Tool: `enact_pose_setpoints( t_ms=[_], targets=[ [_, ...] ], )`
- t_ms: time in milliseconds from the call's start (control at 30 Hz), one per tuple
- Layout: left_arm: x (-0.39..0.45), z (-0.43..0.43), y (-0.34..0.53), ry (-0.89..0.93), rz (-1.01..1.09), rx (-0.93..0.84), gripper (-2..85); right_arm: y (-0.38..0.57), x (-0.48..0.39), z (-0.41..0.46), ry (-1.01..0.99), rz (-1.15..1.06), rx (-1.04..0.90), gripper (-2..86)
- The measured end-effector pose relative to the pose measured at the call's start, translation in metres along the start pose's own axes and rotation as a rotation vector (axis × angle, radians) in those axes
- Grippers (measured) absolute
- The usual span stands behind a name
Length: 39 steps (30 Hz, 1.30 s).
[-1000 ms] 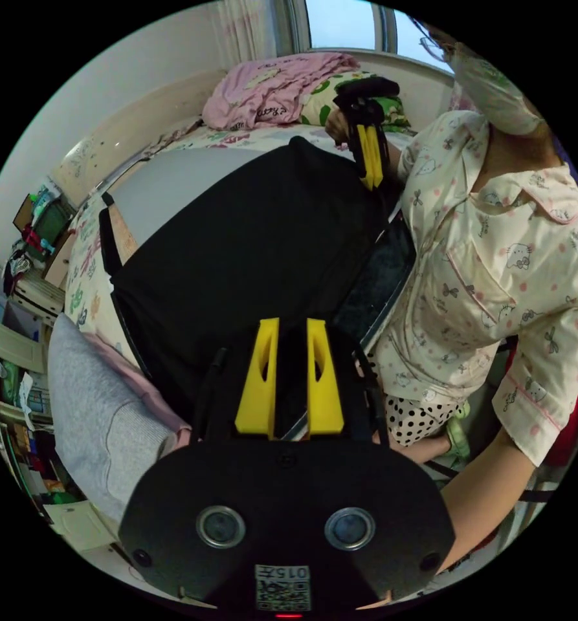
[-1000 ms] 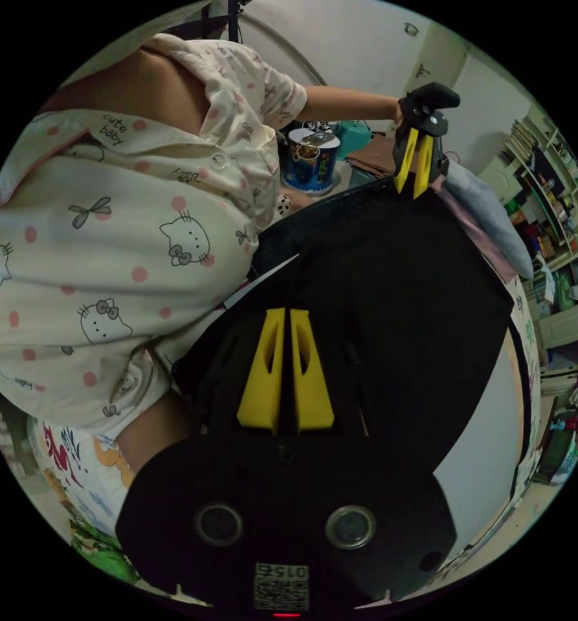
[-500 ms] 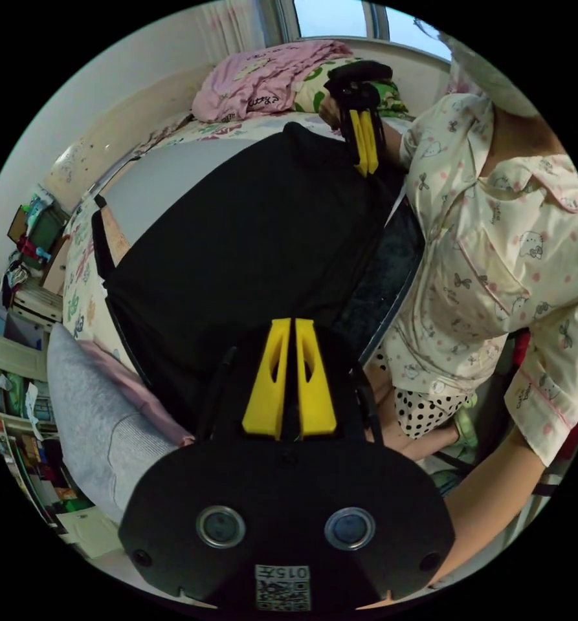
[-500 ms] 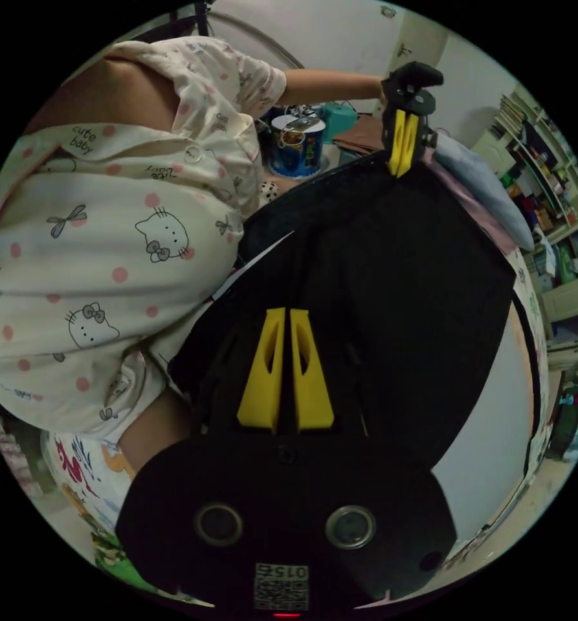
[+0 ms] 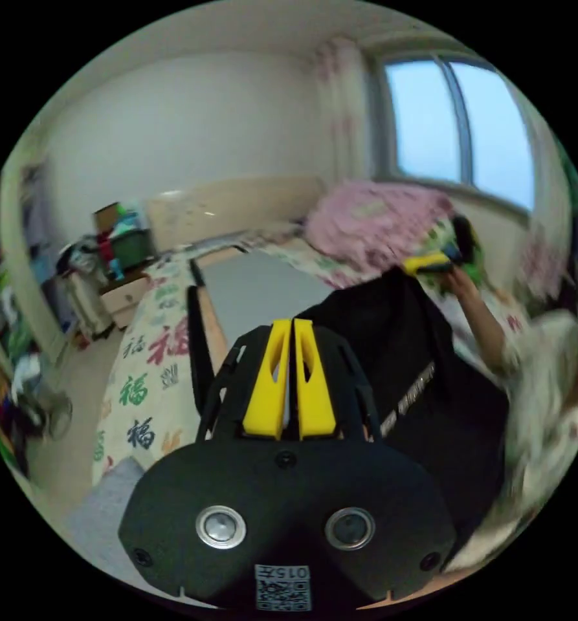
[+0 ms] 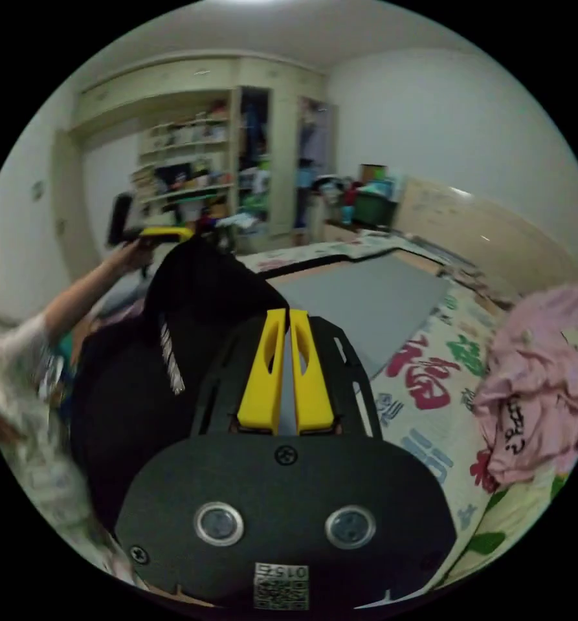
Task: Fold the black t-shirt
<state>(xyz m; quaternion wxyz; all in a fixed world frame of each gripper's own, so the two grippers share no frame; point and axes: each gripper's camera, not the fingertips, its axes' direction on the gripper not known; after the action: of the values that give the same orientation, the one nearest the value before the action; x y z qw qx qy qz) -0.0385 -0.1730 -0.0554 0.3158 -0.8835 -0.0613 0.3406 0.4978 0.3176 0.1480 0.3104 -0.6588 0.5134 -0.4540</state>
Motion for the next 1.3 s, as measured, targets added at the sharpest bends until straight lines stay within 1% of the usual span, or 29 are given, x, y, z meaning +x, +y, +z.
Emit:
enact_pose_setpoints(
  t_ms=[33,67,100,133,167,200,233,267,300,367,467,533,600,633,700,767,833,900,933,1033,1067,1133,1200,1233,1267,1300],
  targets=[
    [-0.004,0.009,-0.006,-0.051,-0.081,0.061,0.8,-0.025,0.022,0.007,0.066,0.131,0.050,-0.6],
    [-0.001,0.022,-0.013,-0.151,-0.161,0.170,1.5,-0.041,0.036,0.011,0.146,0.226,0.064,-0.6],
    [0.009,0.032,-0.017,-0.255,-0.192,0.222,2.4,-0.046,0.041,0.010,0.196,0.278,0.067,-0.6],
    [0.015,0.035,-0.019,-0.296,-0.189,0.228,2.8,-0.050,0.040,0.001,0.266,0.327,0.070,-0.4],
    [0.028,0.040,-0.020,-0.339,-0.130,0.209,3.6,-0.046,0.026,-0.011,0.277,0.264,0.080,-0.3],
    [0.040,0.040,-0.018,-0.330,-0.035,0.168,4.3,-0.040,0.017,-0.017,0.269,0.224,0.086,0.1],
    [0.045,0.040,-0.014,-0.308,0.017,0.140,4.8,-0.025,-0.001,-0.028,0.231,0.146,0.099,0.7],
    [0.050,0.036,-0.004,-0.251,0.095,0.069,5.6,-0.008,-0.021,-0.037,0.172,0.050,0.092,2.1],
    [0.051,0.030,0.009,-0.199,0.128,-0.004,6.2,0.000,-0.030,-0.040,0.139,0.006,0.076,2.7],
    [0.050,0.024,0.030,-0.129,0.167,-0.107,7.1,0.023,-0.060,-0.034,0.024,-0.125,-0.055,5.6],
    [0.058,0.029,0.059,-0.024,0.246,-0.249,8.5,0.039,-0.079,-0.008,-0.081,-0.196,-0.163,10.0],
    [0.071,0.042,0.066,0.019,0.308,-0.335,9.4,0.043,-0.081,0.012,-0.143,-0.206,-0.195,10.7],
    [0.086,0.066,0.060,0.064,0.347,-0.457,10.1,0.042,-0.083,0.034,-0.171,-0.236,-0.288,11.9],
    [0.090,0.071,0.057,0.068,0.349,-0.480,10.2,0.039,-0.084,0.043,-0.155,-0.257,-0.350,13.2],
    [0.103,0.084,0.042,0.079,0.402,-0.525,10.1,0.034,-0.082,0.046,-0.110,-0.267,-0.370,13.7],
    [0.108,0.092,0.032,0.085,0.424,-0.565,9.8,0.025,-0.080,0.052,-0.115,-0.268,-0.394,12.2],
    [0.107,0.092,0.019,0.112,0.411,-0.571,8.9,0.020,-0.081,0.066,-0.072,-0.276,-0.474,9.8],
    [0.102,0.091,0.004,0.164,0.385,-0.589,6.4,0.011,-0.077,0.067,-0.099,-0.261,-0.454,7.5],
    [0.101,0.091,0.001,0.181,0.382,-0.595,5.6,0.003,-0.071,0.069,-0.086,-0.220,-0.452,5.3],
    [0.084,0.085,-0.027,0.191,0.325,-0.575,2.3,-0.016,-0.049,0.063,-0.060,-0.138,-0.403,3.3],
    [0.072,0.076,-0.043,0.166,0.275,-0.535,1.9,-0.025,-0.035,0.050,-0.031,-0.091,-0.349,2.7],
    [0.044,0.053,-0.069,0.037,0.181,-0.436,1.7,-0.036,-0.002,0.024,0.056,0.015,-0.256,2.1],
    [-0.005,0.009,-0.096,-0.306,0.015,-0.272,2.2,-0.040,0.039,-0.006,0.201,0.142,-0.181,2.0],
    [-0.017,-0.003,-0.100,-0.404,-0.029,-0.233,2.4,-0.037,0.067,-0.023,0.346,0.226,-0.167,2.3],
    [-0.040,-0.024,-0.104,-0.612,-0.121,-0.183,3.4,-0.029,0.096,-0.036,0.481,0.317,-0.172,3.1],
    [-0.058,-0.042,-0.105,-0.778,-0.197,-0.180,5.1,-0.023,0.111,-0.042,0.529,0.368,-0.180,3.6]
  ],
)
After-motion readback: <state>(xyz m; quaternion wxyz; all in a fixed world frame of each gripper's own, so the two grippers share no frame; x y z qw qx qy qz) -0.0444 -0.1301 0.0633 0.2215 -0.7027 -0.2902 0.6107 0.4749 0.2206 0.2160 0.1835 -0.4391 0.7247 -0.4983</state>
